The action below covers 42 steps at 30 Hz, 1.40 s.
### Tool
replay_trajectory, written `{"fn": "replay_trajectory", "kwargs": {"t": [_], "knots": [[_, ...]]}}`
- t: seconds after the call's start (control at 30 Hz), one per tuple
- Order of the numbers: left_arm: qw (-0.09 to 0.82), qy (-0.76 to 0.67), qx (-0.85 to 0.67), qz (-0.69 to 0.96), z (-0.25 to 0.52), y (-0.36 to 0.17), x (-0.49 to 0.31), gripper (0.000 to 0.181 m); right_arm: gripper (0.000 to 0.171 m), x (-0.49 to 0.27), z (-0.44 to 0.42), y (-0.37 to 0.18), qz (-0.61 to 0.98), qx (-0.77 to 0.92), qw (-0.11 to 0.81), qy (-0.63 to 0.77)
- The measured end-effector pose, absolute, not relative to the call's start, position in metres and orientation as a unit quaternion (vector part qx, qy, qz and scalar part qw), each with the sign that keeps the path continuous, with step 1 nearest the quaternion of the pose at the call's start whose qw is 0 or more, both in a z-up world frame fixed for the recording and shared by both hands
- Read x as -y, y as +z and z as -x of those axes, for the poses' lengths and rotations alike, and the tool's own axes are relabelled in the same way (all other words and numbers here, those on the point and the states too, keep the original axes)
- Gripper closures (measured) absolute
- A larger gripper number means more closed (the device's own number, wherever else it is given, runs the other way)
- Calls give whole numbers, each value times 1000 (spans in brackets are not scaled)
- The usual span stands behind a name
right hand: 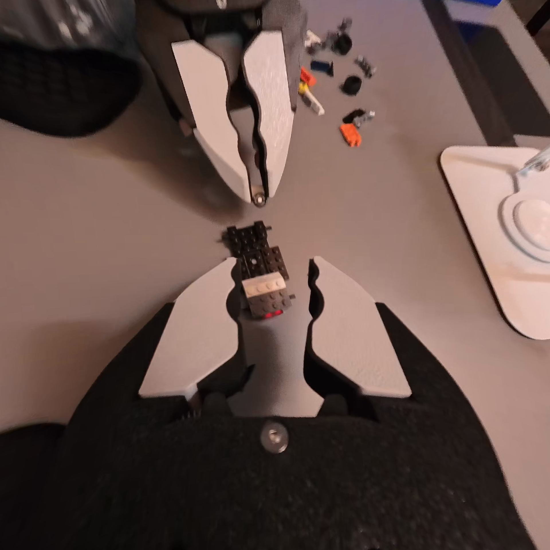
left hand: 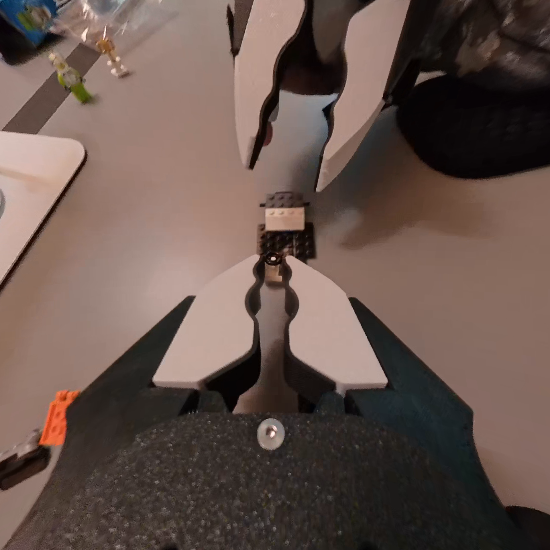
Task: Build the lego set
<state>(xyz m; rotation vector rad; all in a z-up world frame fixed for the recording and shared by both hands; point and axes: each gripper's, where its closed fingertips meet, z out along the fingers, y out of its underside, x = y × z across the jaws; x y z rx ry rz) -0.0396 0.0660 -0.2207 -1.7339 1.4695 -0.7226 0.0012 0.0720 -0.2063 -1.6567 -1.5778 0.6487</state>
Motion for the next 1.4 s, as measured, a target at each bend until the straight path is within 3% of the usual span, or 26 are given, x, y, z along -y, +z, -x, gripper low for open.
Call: {"fn": "replay_trajectory", "kwargs": {"t": [0.43,1.0,1.2,1.4], "knots": [[329,-326,-611,642,24,-229,-35,171,143,-26,26,-218,624,627,361,294],[295,-305,-645,636,17,-249,-21,169,144,-28,16,-229,636,629,350,279],[311,-309,-635,636,21,-241,-26,166,144,-30,15,-230,639,626,350,279],[385,-294,-571,663,31,-217,-62,171,144,-30,16,-230,643,622,345,286]]}}
